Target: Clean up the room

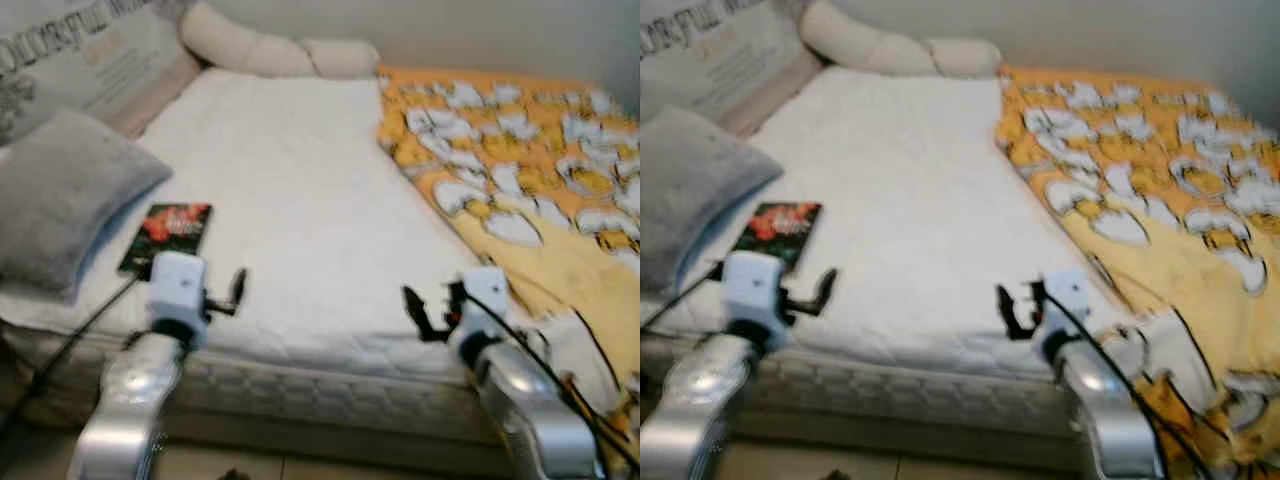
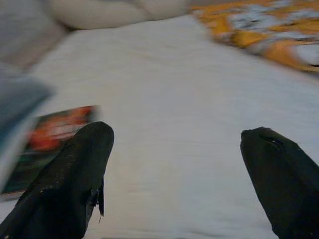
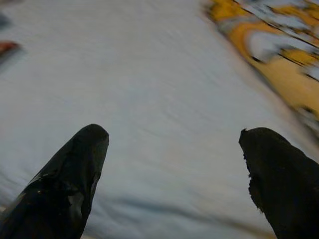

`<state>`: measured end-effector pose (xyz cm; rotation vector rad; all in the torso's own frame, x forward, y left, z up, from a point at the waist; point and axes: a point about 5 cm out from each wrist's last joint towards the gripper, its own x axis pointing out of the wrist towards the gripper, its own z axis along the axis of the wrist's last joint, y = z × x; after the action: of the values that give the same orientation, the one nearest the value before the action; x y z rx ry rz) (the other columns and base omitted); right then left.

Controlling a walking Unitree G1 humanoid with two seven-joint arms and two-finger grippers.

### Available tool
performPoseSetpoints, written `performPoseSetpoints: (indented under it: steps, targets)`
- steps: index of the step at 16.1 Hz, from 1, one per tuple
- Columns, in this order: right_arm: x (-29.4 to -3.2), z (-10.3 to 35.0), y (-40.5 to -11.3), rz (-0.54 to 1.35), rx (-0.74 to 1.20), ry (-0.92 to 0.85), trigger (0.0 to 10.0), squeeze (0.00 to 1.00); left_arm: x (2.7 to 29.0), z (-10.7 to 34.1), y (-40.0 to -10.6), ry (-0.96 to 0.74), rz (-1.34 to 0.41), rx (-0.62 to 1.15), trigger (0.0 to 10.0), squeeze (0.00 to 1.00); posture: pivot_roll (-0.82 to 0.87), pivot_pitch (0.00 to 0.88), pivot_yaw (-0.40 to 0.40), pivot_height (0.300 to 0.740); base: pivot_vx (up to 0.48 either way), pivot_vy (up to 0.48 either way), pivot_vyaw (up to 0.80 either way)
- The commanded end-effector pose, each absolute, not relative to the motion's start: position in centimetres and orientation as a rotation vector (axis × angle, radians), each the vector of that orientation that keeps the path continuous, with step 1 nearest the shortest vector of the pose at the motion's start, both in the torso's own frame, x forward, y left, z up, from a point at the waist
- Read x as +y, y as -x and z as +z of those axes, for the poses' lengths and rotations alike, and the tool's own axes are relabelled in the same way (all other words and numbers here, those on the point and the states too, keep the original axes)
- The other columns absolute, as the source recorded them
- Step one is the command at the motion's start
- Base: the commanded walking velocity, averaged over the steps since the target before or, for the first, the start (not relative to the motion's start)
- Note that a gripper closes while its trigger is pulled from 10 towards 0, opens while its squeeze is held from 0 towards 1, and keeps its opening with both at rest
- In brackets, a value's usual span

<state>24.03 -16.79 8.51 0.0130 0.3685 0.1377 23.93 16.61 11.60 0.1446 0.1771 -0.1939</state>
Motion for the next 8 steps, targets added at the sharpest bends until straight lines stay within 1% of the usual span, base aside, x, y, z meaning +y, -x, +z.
performPoseSetpoints:
  steps: [1, 2, 8]
  targets:
    - [-16.82, 8.92, -24.25, 0.132, 0.358, -0.016, 10.0, 0.0, 16.87, 11.85, -24.13, -0.167, -0.191, 0.169, 10.0, 0.0, 0.05, 0.0, -0.016, 0.74, 0.0, -0.326, 0.0]
    - [-16.9, 8.85, -24.2, 0.126, 0.364, -0.01, 10.0, 0.0, 16.73, 11.74, -24.13, -0.164, -0.196, 0.172, 10.0, 0.0, 0.04, 0.0, -0.012, 0.74, 0.0, -0.326, 0.0]
    - [-16.86, 8.63, -24.38, 0.096, 0.392, -0.004, 10.0, 0.0, 16.1, 11.57, -24.0, -0.145, -0.261, 0.181, 10.0, 0.0, 0.03, 0.0, 0.0, 0.74, 0.0, 0.0, 0.0]
